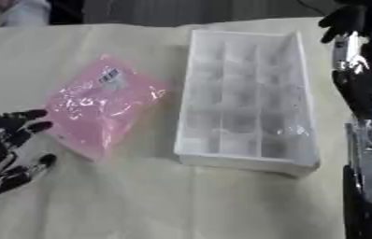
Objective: Pick up objects on the table and place them in the box.
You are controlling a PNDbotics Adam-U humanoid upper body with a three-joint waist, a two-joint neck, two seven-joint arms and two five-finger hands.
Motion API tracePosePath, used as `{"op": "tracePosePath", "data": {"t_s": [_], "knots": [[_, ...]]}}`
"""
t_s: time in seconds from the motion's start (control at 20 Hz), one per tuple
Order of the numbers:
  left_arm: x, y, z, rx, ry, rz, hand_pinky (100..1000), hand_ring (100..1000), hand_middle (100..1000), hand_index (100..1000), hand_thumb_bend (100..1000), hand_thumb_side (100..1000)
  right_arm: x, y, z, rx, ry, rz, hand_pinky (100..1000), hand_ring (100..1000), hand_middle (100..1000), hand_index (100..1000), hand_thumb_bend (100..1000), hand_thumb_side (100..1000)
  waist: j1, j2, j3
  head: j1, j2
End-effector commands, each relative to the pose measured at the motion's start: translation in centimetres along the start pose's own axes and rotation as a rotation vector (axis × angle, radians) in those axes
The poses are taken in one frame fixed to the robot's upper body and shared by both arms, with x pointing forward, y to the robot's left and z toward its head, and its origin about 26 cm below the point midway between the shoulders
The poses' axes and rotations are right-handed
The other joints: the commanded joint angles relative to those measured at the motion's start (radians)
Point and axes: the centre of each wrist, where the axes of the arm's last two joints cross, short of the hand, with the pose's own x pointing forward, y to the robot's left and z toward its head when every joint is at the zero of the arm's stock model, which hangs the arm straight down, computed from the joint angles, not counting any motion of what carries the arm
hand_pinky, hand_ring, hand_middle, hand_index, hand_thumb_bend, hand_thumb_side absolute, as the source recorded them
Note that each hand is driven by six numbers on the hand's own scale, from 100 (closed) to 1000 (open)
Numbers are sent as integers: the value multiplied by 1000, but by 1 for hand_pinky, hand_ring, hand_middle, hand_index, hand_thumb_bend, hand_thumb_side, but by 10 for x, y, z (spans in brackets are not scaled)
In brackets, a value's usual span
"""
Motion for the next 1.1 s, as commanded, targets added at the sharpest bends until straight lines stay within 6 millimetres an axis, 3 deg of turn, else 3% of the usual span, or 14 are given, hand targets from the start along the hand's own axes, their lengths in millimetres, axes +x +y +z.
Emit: {"op": "tracePosePath", "data": {"t_s": [0.05,0.3,0.5,1.1], "knots": [[-8,8,-7,11,-32,-23,578,718,764,792,751,100,6,-2,-6,-6,-30,6,364,505,660,689,100,535,-2,-19,-1,-7,-4],[-29,30,-22,53,-85,-117,571,726,765,800,745,100,6,-2,-5,6,-28,8,364,505,660,688,100,536,4,-25,3,-5,-4],[-32,41,-34,114,-93,-149,568,725,762,797,733,100,6,-2,-5,9,-26,7,363,504,660,688,100,535,7,-26,1,-6,-4],[-22,36,-36,115,-74,-91,568,717,757,790,733,100,6,-2,-5,-1,-25,6,363,505,660,688,100,533,10,-26,-13,-6,-4]]}}
